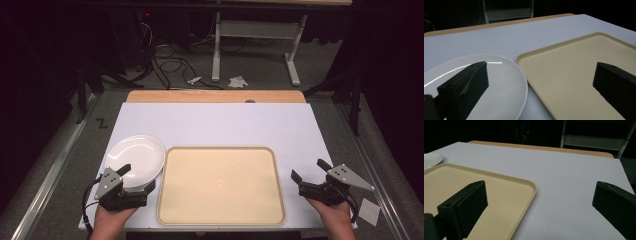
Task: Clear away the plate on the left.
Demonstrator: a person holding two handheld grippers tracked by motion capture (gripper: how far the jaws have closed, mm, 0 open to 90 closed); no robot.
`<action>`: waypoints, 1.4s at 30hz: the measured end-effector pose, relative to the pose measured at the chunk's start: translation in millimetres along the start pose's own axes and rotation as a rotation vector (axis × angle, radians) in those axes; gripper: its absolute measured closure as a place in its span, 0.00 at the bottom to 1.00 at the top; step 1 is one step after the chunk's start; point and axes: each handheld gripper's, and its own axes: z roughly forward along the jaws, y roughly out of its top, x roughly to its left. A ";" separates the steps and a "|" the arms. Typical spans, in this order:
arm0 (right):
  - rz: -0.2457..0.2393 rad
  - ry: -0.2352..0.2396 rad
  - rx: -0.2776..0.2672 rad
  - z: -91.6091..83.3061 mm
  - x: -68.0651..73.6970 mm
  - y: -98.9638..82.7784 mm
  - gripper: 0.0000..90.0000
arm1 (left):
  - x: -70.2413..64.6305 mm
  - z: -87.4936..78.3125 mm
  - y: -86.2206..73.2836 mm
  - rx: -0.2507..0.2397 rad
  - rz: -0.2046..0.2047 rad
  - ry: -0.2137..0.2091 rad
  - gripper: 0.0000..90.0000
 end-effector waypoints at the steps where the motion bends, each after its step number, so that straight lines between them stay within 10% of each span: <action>1: 0.001 -0.001 0.000 -0.1 -0.1 -0.1 0.01 | -0.4 -0.1 -0.2 0.000 0.002 -0.001 0.01; 14: -0.006 0.008 0.004 1.0 0.6 0.2 0.01 | 5.9 -1.4 3.3 -0.008 0.005 0.021 0.01; 29: -0.007 0.015 0.011 3.2 -0.5 -0.3 0.01 | 45.0 -12.4 21.4 -0.055 0.041 0.131 0.03; 37: 0.013 0.025 0.016 4.9 -1.7 -0.7 0.01 | 49.5 -9.4 25.1 -0.047 -0.078 0.108 0.09; 42: -0.008 0.039 0.067 12.9 2.2 8.2 0.01 | 39.4 7.1 28.7 -0.016 0.034 0.095 0.10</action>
